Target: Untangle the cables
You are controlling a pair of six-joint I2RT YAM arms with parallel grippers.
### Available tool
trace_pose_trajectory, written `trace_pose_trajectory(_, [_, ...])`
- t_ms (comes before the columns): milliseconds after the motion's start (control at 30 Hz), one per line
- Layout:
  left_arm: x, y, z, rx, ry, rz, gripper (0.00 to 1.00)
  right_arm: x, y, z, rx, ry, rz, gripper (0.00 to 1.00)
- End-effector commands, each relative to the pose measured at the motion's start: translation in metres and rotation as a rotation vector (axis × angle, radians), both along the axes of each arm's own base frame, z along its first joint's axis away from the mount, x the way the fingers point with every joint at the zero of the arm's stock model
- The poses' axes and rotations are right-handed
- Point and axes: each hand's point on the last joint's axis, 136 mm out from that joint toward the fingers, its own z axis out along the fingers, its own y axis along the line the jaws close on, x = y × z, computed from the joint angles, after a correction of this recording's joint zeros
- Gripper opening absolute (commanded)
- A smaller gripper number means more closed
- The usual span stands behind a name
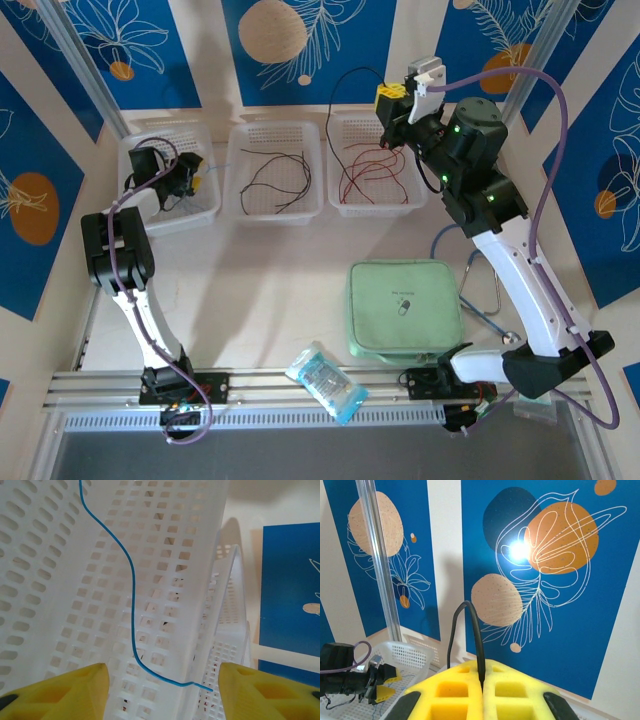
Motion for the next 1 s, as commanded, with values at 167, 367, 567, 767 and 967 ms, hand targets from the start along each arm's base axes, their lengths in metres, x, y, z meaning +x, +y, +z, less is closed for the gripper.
trace_pose_trajectory(167, [0.006,-0.017,-0.008,-0.026,0.008,-0.048,0.55,-0.008,-0.009,0.014,0.007,-0.052,-0.030,0.00])
trace_pose_trajectory(367, [0.009,-0.018,-0.009,-0.039,-0.001,-0.041,0.45,-0.007,-0.010,0.013,-0.002,-0.050,-0.034,0.00])
trace_pose_trajectory(567, [0.015,-0.018,-0.006,-0.065,-0.020,-0.025,0.35,-0.007,-0.011,0.013,-0.003,-0.052,-0.036,0.00])
trace_pose_trajectory(767, [0.017,-0.020,-0.007,-0.081,-0.025,-0.025,0.32,-0.008,-0.011,0.013,-0.006,-0.052,-0.038,0.00])
trace_pose_trajectory(967, [0.019,-0.025,-0.010,-0.092,-0.026,-0.026,0.30,-0.009,-0.012,0.015,-0.010,-0.057,-0.039,0.00])
